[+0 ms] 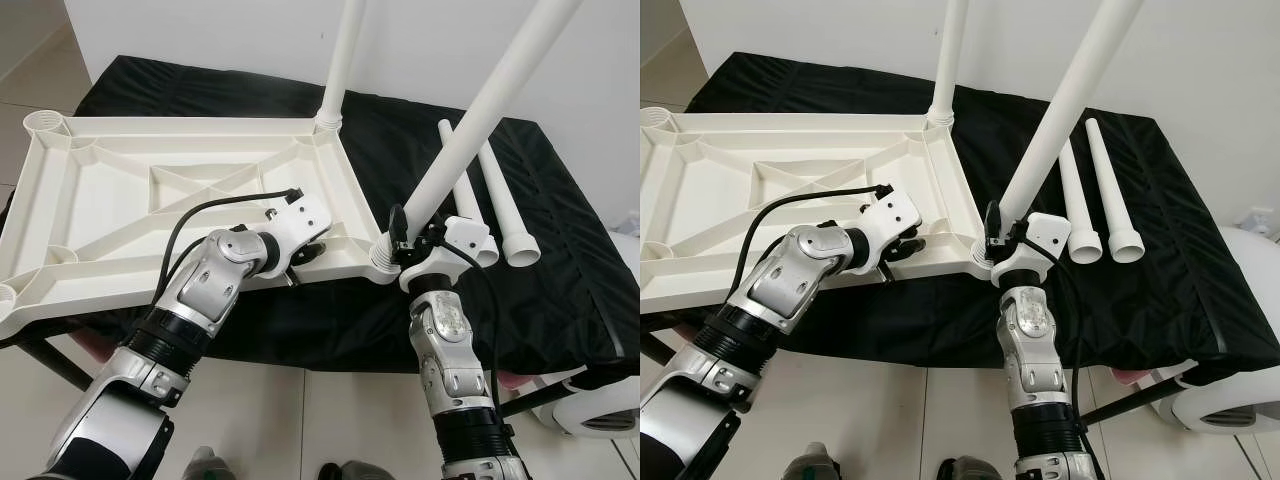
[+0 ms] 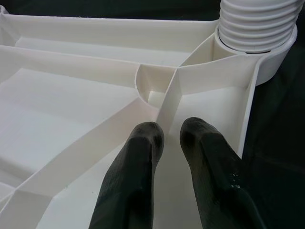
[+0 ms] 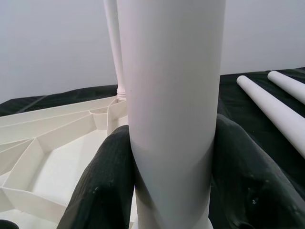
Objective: Building children table
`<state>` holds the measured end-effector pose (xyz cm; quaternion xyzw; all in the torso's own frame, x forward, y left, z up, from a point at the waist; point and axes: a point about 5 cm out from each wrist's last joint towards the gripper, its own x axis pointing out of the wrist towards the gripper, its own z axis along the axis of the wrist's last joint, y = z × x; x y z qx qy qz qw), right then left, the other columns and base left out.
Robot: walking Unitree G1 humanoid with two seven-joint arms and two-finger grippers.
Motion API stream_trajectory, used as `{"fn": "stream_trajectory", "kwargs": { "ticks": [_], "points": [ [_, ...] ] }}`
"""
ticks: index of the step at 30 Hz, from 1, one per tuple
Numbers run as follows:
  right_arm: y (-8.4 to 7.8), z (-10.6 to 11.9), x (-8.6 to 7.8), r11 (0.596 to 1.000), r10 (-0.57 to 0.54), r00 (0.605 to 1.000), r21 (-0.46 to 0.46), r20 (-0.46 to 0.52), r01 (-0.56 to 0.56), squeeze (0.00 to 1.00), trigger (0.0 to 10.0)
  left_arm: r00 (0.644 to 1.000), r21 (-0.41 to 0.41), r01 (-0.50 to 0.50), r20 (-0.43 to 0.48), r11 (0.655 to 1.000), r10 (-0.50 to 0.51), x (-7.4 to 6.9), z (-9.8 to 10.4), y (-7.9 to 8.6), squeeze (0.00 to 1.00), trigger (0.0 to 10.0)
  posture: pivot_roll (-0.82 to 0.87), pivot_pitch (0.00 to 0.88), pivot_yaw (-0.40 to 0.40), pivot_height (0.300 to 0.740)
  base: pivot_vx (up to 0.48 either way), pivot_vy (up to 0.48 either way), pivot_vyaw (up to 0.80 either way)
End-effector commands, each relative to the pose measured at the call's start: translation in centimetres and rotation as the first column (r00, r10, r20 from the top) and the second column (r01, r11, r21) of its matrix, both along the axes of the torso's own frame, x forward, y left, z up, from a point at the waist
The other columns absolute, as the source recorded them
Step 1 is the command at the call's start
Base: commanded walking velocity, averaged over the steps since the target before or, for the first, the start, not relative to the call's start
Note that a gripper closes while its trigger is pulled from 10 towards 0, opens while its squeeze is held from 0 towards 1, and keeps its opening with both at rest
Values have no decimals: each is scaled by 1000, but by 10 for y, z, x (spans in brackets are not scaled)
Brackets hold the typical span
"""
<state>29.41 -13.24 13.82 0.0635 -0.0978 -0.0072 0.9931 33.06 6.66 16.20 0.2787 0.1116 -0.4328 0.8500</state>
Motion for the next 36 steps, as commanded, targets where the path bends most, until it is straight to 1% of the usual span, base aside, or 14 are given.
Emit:
{"fn": "stream_trajectory", "kwargs": {
  "ticks": [1, 5, 11, 13, 16, 17, 28, 29, 31, 32, 33, 34, 35, 36],
  "points": [
    [-9, -47, -10, 999, -42, 974, -22, -223, 38, 0, 10000, 1000, -1, 4, 23, 1000, -4, 0, 4, -2, 0, 10000, 80, 60, -90, 740, 0, 0, 0],
    [-8, -48, -10, 999, -38, 974, -22, -223, 34, 0, 10000, 1000, -1, 4, 24, 1000, -4, 0, 4, -2, 0, 10000, 81, 58, -92, 740, 0, 0, 0],
    [-8, -49, -13, 999, -13, 977, -50, -214, 2, 0, 10000, 1000, -3, 5, 27, 1000, -4, -1, 5, -2, 0, 10000, 78, 54, -96, 740, 0, 0, 0],
    [-14, -54, -16, 997, -13, 974, -73, -228, -4, 0, 10000, 1000, -5, 5, 29, 1000, -5, -1, 5, -3, 0, 10000, 75, 53, -94, 740, 0, 0, 0],
    [-15, -55, -17, 997, -13, 973, -81, -230, -6, 0, 10000, 1000, -6, 6, 29, 1000, -5, -1, 5, -3, 0, 10000, 75, 53, -94, 740, 0, 0, 0],
    [-17, -58, -17, 995, -13, 972, -99, -236, -11, 0, 10000, 1000, -6, 7, 30, 1000, -7, -1, 5, -3, 0, 10000, 74, 52, -93, 740, 0, 0, 0],
    [-26, -65, -18, 991, 5, 966, -127, -259, -39, 0, 10000, 999, -5, 16, 29, 1000, -16, -3, 5, -5, 0, 10000, 71, 46, -92, 740, 0, 0, 0],
    [-26, -66, -18, 991, 43, 963, -109, -265, -74, 0, 10000, 999, -6, 18, 29, 1000, -18, -3, 5, -5, 0, 10000, 73, 45, -91, 740, 0, 0, 0],
    [-26, -66, -18, 991, 43, 963, -109, -265, -74, 0, 10000, 999, -6, 18, 29, 1000, -18, -3, 5, -5, 0, 10000, 73, 45, -91, 740, 0, 0, 0],
    [-24, -68, -18, 989, 95, 957, -87, -275, -123, 0, 10000, 999, -5, 19, 31, 1000, -19, -3, 5, -5, 0, 10000, 72, 46, -90, 740, 0, 0, 0],
    [-24, -68, -18, 989, 95, 957, -87, -275, -123, 0, 10000, 999, -5, 19, 31, 1000, -19, -3, 5, -5, 0, 10000, 72, 46, -90, 740, 0, 0, 0],
    [-24, -69, -19, 983, 143, 949, -70, -280, -169, 0, 10000, 999, -4, 20, 32, 1000, -20, -3, 6, -5, 0, 10000, 72, 47, -89, 740, 0, 0, 0],
    [-24, -69, -19, 983, 143, 949, -70, -280, -169, 0, 10000, 999, -4, 20, 32, 1000, -20, -3, 6, -5, 0, 10000, 72, 47, -89, 740, 0, 0, 0],
    [-23, -70, -19, 976, 187, 939, -52, -288, -210, 0, 10000, 999, -3, 20, 33, 1000, -20, -3, 6, -5, 0, 10000, 72, 48, -87, 740, 0, 0, 0]
  ]
}}
